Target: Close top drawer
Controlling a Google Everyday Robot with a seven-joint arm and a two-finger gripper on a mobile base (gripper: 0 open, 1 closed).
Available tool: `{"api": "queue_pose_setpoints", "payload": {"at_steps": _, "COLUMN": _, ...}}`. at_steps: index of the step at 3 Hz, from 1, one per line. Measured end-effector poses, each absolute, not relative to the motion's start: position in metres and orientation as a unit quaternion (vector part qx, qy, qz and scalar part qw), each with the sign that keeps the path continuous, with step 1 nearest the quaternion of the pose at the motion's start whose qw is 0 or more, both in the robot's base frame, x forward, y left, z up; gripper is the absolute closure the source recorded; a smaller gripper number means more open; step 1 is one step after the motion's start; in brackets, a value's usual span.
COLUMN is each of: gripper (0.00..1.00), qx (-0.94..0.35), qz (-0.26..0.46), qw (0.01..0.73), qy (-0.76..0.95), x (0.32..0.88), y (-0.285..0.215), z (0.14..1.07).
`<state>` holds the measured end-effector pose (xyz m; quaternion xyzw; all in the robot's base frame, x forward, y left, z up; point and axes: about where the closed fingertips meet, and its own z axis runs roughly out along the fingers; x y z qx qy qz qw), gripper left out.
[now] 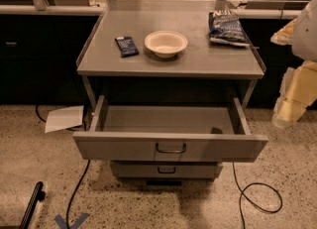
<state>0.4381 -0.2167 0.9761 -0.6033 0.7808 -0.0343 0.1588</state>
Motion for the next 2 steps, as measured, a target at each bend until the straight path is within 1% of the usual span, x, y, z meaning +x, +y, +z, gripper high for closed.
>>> {"api": "queue_pose_setpoints", "payload": {"at_steps": 1, "gripper": 0.00, "qx": -0.603, "qz": -0.034, "qw": 0.159, "qy": 0.781, "x": 0.4381, "y": -0.2167, "z": 0.9761}}
{"api": "queue_pose_setpoints", "payload": {"at_steps": 2, "gripper": 0.00, "qx": -0.597, "qz": -0.025, "qw": 0.178, "qy": 0.782, "x": 0.4320, "y": -0.2154, "z": 0.9711}}
